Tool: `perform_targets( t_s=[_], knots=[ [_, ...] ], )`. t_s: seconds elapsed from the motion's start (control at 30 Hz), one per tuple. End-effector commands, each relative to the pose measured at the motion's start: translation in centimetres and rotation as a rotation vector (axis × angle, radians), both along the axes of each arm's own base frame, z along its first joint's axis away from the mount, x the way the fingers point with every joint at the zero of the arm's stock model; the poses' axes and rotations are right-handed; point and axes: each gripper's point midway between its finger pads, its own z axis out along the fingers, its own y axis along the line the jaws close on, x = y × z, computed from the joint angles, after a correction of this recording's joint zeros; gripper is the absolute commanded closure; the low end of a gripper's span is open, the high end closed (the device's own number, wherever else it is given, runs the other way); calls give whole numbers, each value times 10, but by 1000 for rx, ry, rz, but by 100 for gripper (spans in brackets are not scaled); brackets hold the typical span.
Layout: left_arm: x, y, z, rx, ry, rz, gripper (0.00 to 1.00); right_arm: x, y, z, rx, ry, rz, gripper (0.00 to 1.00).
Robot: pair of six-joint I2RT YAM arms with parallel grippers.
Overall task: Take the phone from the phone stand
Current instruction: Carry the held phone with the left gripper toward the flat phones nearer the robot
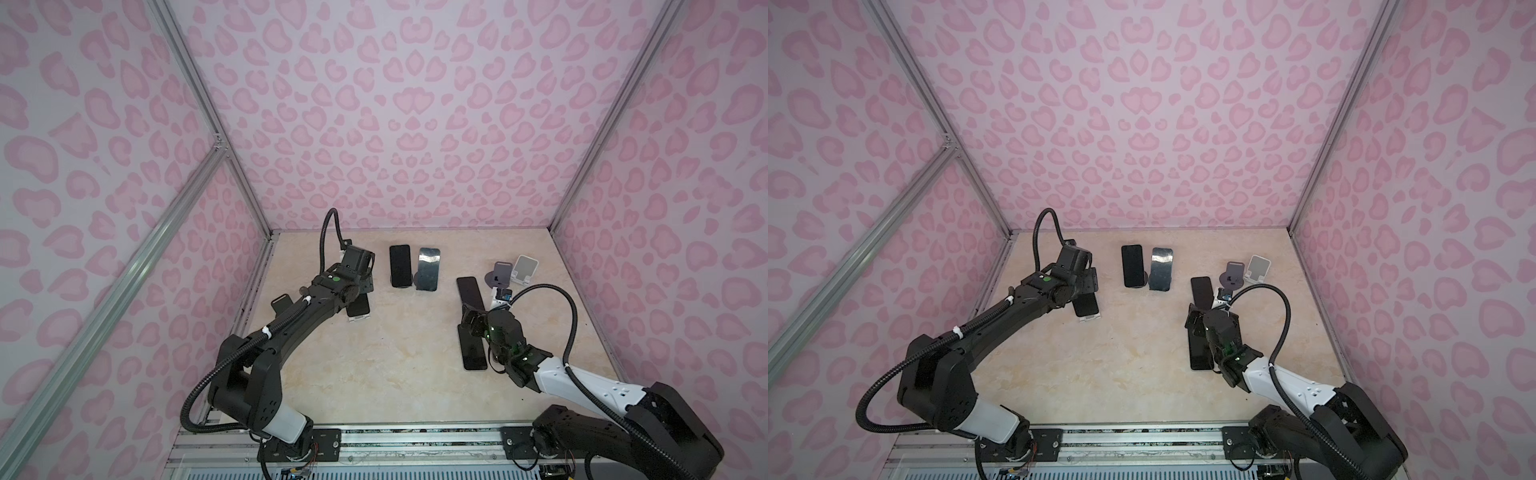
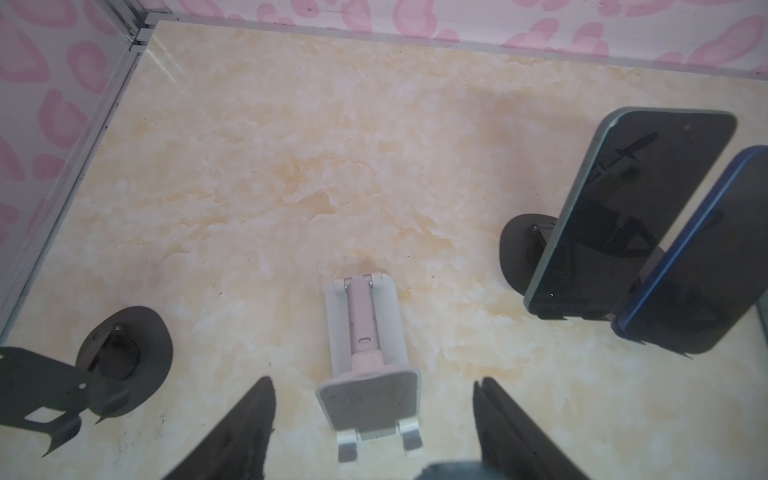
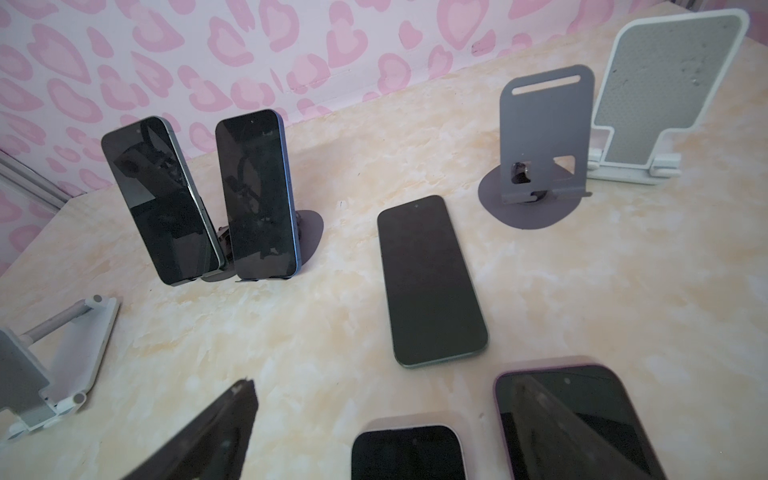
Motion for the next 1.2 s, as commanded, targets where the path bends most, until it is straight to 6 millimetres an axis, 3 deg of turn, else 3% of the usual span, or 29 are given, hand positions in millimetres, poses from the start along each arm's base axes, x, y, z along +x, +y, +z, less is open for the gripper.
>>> perform_targets(
  t_s=[0.0,0.23,0.7,1.17],
  knots=[
    [-9,-7,13,-11,-8,-22,49,1,-2,4,-4,-13,-14,2],
    [-35,-41,17,-31,5,-103,50,0,-6,5,-15,-17,-26,2],
    [-72,-89,17,-106,36,-173,52,-4,-19,10,-23,-35,-80,2],
    [-102,-179,-29,-172,184,-311,53,-10,-37,17,-26,-71,-156,2]
  ],
)
